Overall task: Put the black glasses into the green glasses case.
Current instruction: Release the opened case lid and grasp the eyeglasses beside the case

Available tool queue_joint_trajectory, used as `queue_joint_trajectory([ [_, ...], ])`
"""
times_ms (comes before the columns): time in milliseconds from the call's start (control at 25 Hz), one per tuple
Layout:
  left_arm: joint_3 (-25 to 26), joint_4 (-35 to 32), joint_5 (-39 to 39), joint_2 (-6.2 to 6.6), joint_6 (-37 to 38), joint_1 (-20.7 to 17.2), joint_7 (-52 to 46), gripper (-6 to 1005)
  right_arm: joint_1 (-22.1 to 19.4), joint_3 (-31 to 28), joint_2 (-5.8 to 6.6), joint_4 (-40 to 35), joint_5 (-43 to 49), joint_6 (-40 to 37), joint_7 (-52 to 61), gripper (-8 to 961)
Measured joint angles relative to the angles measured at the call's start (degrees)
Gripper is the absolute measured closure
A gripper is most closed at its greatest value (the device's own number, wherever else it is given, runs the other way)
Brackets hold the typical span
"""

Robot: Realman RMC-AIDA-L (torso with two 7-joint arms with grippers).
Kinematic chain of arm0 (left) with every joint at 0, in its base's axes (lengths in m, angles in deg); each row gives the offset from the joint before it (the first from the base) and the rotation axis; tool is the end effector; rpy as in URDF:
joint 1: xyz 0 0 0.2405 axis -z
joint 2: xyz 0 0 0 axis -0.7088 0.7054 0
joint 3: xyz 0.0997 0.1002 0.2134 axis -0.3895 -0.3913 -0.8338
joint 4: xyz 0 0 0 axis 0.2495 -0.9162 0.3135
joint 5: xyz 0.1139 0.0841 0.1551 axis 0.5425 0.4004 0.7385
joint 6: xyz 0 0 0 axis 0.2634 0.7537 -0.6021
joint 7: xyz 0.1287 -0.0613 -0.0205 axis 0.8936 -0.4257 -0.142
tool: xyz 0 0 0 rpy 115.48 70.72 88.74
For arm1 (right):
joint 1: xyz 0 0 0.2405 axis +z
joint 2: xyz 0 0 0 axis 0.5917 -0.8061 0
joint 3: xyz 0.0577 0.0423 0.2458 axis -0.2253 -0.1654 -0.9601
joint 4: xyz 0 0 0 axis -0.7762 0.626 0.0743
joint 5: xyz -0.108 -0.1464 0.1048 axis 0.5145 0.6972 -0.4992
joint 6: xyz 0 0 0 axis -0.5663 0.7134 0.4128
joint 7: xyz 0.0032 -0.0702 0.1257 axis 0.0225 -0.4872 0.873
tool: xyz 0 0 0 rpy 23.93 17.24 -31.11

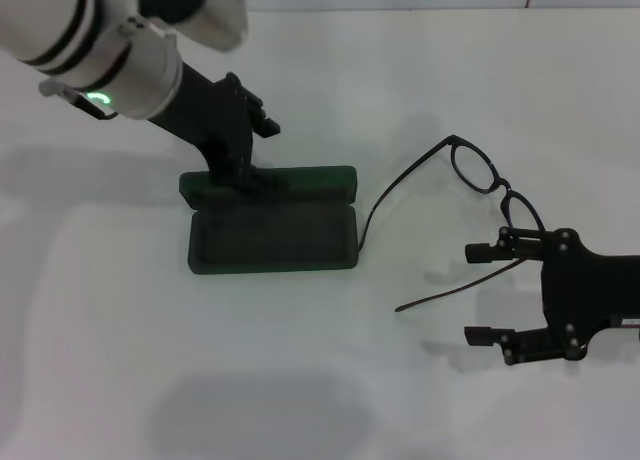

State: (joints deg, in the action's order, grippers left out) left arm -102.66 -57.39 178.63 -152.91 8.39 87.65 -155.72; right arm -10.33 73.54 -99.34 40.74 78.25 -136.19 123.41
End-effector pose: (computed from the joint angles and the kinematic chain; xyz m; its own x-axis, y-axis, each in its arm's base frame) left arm -0.1569 0.3882 0.0040 0.9652 0.0118 -0.2611 -0.0500 -0.9722 -0.2289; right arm 0.2577 0.2903 -0.0119 0.8753 0.0608 -0.4797 -0.0063 -0.9906 -0.1370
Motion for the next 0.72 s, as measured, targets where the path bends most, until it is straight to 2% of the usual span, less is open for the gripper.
queue_joint_trajectory([
  [120,4.7,0.0,-3.4,0.13,2.3,-0.8,-0.5,432,-0.2,0.0,0.0,-0.1,0.0,-0.4,0.0,159],
  [320,16.7,4.6,-11.8,0.6,6.0,-3.2,-0.4,359,-0.5,-0.1,0.29,-0.2,-1.3,-0.6,0.6,159],
  [360,19.4,6.0,-15.0,1.04,6.9,-4.6,0.1,350,-0.5,-0.1,0.4,-0.2,-1.4,-0.7,1.0,159],
  [440,21.5,7.9,-19.4,1.77,7.9,-7.3,1.5,331,-0.5,-0.1,0.62,-0.5,-1.5,-0.8,1.7,159],
  [600,22.8,10.6,-28.5,3.34,8.3,-15.2,6.9,293,-0.6,-0.7,1.18,-0.5,-1.5,-0.9,2.7,159],
  [720,24.5,11.1,-32.8,4.11,8.9,-21.0,10.4,207,-0.6,-1.3,1.55,-0.5,-1.5,-1.0,3.4,159],
])
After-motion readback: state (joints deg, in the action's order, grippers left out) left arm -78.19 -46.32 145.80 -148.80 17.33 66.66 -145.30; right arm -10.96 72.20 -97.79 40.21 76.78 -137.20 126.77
